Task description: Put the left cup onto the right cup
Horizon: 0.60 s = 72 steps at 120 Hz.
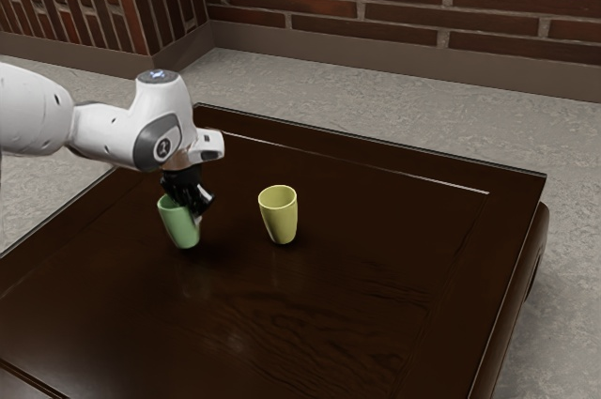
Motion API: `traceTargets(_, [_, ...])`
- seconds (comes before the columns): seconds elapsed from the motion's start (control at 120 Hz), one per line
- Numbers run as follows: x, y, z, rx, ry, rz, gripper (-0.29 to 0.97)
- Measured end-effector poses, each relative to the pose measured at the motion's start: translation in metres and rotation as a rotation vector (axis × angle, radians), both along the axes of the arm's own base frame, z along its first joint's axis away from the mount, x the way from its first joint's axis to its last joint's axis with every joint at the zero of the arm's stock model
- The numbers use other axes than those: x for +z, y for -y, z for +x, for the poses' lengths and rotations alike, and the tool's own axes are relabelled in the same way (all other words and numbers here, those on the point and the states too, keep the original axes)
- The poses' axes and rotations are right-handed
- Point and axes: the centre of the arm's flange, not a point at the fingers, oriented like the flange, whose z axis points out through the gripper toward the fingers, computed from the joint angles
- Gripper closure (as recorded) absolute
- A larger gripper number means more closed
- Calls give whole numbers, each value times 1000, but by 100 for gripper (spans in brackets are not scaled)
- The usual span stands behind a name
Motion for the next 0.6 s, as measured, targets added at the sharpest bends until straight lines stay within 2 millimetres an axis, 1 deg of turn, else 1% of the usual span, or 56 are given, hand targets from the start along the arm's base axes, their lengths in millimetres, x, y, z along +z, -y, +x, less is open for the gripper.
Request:
traceTargets(0.067, [7,2,0,-4,6,-1,74])
traceTargets(0.2, [28,8,0,-14,20,-1,76])
traceTargets(0.233, [38,10,4,-17,28,1,76])
traceTargets(0.292, [62,20,12,-32,48,2,76])
traceTargets(0.35, [89,38,21,-60,62,7,77])
traceTargets(0.417, [115,69,27,-104,68,16,77])
traceTargets(0.483, [137,98,27,-137,67,25,78])
traceTargets(0.525, [149,112,25,-148,64,32,78])
traceTargets(0.6, [164,128,21,-152,51,43,78])
